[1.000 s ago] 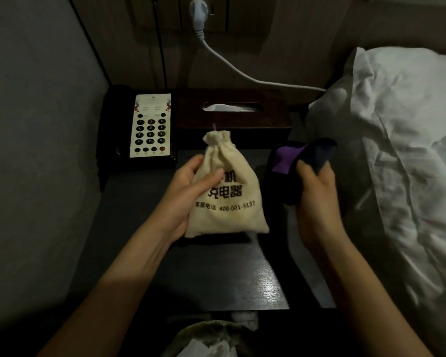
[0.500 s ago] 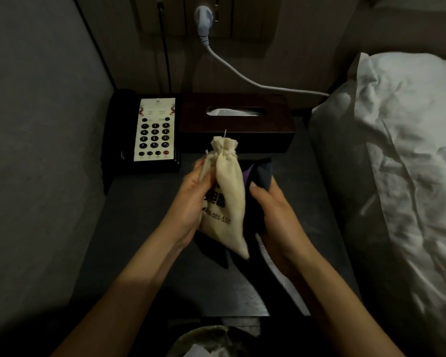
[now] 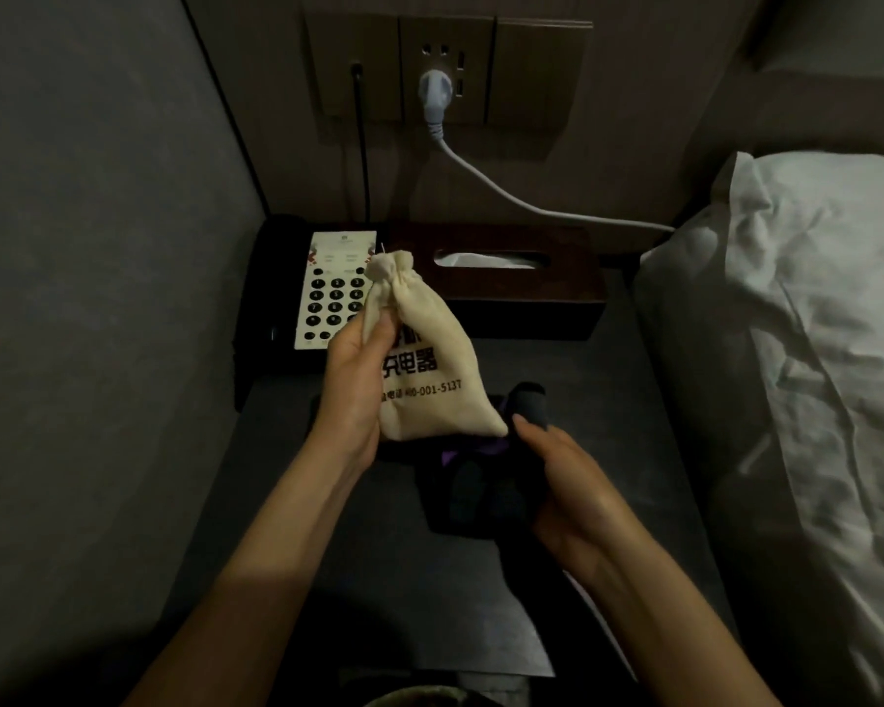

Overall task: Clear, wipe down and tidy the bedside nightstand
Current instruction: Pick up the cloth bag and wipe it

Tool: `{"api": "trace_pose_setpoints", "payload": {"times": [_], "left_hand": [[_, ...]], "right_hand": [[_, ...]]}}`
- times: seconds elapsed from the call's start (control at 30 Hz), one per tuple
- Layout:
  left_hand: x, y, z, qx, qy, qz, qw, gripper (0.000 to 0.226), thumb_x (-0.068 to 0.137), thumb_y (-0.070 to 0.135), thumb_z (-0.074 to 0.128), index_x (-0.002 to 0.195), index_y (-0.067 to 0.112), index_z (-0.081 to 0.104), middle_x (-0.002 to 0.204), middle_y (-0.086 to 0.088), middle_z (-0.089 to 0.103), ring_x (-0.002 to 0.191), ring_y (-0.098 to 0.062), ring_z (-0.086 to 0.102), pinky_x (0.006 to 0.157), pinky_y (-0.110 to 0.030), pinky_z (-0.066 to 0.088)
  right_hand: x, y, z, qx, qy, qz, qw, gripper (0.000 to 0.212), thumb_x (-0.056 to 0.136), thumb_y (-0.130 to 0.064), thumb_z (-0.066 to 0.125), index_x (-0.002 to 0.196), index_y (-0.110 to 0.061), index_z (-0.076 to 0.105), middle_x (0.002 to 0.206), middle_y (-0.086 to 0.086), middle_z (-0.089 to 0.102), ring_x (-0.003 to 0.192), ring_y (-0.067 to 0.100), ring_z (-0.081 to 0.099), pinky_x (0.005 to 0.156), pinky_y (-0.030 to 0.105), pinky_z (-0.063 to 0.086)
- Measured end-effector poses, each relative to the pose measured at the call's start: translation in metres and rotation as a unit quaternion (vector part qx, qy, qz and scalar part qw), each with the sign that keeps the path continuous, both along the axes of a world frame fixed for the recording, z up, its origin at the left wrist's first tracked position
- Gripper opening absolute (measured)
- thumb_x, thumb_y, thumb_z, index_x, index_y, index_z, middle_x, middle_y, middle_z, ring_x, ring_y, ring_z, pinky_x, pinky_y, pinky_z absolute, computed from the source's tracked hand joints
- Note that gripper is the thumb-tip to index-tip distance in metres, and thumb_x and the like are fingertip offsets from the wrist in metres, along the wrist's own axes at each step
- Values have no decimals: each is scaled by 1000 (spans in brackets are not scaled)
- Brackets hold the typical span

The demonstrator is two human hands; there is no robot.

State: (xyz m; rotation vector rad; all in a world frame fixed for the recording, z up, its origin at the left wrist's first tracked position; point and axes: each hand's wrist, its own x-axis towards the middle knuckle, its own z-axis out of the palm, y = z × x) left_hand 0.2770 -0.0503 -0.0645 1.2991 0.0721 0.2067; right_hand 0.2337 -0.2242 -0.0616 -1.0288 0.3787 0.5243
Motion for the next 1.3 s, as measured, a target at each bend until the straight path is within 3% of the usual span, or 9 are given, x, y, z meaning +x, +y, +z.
{"api": "trace_pose_setpoints", "payload": {"times": [0.17, 0.3, 0.43, 0.7, 0.83, 1.0, 1.1, 1.2, 1.3], "left_hand": [[43, 11, 27, 101, -53, 50, 992, 28, 102, 12, 42, 127, 14, 53, 118, 0, 64, 111, -13, 61, 91, -26, 50], [101, 22, 47, 180, -50, 60, 981, 17, 100, 9, 44, 115, 8, 51, 114, -15, 60, 107, -27, 59, 93, -42, 49], [153, 25, 55, 206, -6, 82, 975, 11, 99, 11, 45, 108, 14, 50, 119, -16, 59, 112, -30, 58, 95, -44, 48], [207, 31, 64, 254, -17, 109, 961, 23, 98, 1, 43, 116, 9, 55, 110, -6, 59, 96, -10, 57, 72, -13, 46], [209, 26, 57, 288, -26, 151, 945, 13, 96, 5, 50, 107, 10, 53, 108, -6, 60, 101, -14, 58, 86, -27, 49], [193, 25, 43, 384, 29, 234, 893, 43, 83, 20, 70, 119, 9, 47, 123, -6, 56, 113, -19, 54, 89, -30, 47], [169, 22, 33, 495, -25, 295, 817, 48, 80, 23, 72, 120, 15, 47, 129, -6, 48, 121, -22, 45, 94, -30, 43], [152, 20, 16, 623, -112, 228, 740, 42, 85, 22, 65, 124, 20, 50, 132, -5, 44, 123, -24, 42, 94, -37, 43], [152, 23, 4, 649, -121, 161, 733, 40, 93, 24, 55, 132, 20, 50, 137, -4, 43, 127, -24, 39, 95, -41, 42]], "right_hand": [[7, -7, 5, 56, 53, -70, 995, 13, 99, -17, 51, 100, -10, 63, 73, 7, 75, 60, 16, 73, 48, 26, 56], [11, -9, 7, 67, 69, -94, 991, 25, 99, -19, 53, 122, -10, 57, 97, 11, 73, 75, 22, 71, 52, 30, 59], [15, -10, 5, 46, 50, -94, 993, 17, 99, -20, 53, 113, -13, 60, 95, 8, 74, 74, 19, 73, 55, 29, 59], [23, -11, 3, 18, 35, -76, 996, 19, 100, -23, 52, 113, -14, 63, 96, 6, 76, 79, 16, 73, 63, 29, 56], [23, -12, 5, 21, 25, -73, 997, 20, 100, -22, 51, 111, -13, 64, 90, 5, 77, 74, 15, 74, 59, 27, 58], [23, -12, 6, 20, 21, -70, 997, 29, 100, -21, 51, 124, -10, 60, 108, 11, 73, 88, 20, 72, 66, 31, 56], [21, -10, 8, 23, 25, -67, 997, 30, 100, -22, 51, 127, -10, 59, 111, 13, 72, 92, 22, 71, 67, 32, 57], [20, -8, 10, 21, 27, -68, 997, 32, 100, -22, 50, 129, -8, 58, 114, 14, 71, 95, 24, 70, 70, 33, 56], [18, -10, 11, 14, 26, -67, 997, 30, 100, -22, 51, 127, -9, 59, 113, 13, 71, 96, 24, 70, 70, 33, 56]]}}
